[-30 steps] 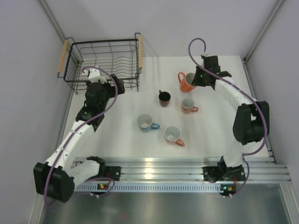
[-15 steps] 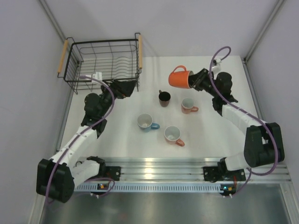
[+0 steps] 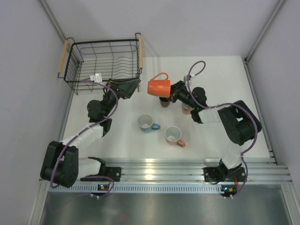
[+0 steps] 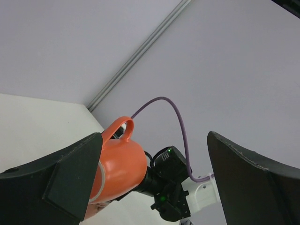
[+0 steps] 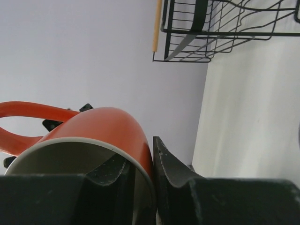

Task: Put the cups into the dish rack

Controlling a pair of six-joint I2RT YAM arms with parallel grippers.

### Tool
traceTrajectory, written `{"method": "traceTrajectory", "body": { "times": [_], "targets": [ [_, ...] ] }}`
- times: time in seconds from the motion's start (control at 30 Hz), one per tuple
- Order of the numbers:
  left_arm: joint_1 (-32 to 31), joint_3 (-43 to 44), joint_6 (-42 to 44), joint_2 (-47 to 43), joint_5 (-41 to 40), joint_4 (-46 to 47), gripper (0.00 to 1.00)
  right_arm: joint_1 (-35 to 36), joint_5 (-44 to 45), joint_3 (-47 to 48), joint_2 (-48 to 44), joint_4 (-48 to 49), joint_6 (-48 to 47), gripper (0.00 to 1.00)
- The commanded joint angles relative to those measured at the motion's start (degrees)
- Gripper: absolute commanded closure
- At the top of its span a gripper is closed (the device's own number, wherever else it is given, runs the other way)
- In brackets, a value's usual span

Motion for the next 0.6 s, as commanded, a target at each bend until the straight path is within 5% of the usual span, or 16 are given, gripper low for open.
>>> {"method": "traceTrajectory", "body": {
  "times": [0.0, 0.57],
  "targets": [
    [-0.78, -1.07, 4.71, -3.08, -0.75, 7.6, 0.01, 2.82, 3.47, 5.38, -0.85, 32.92, 4.92, 1.0],
    [-2.63, -5.47, 14.22, -5.11, -5.23, 10.85, 0.01, 14.43, 9.27, 13.03, 0.64, 32.92, 11.17, 1.0]
  ]
}}
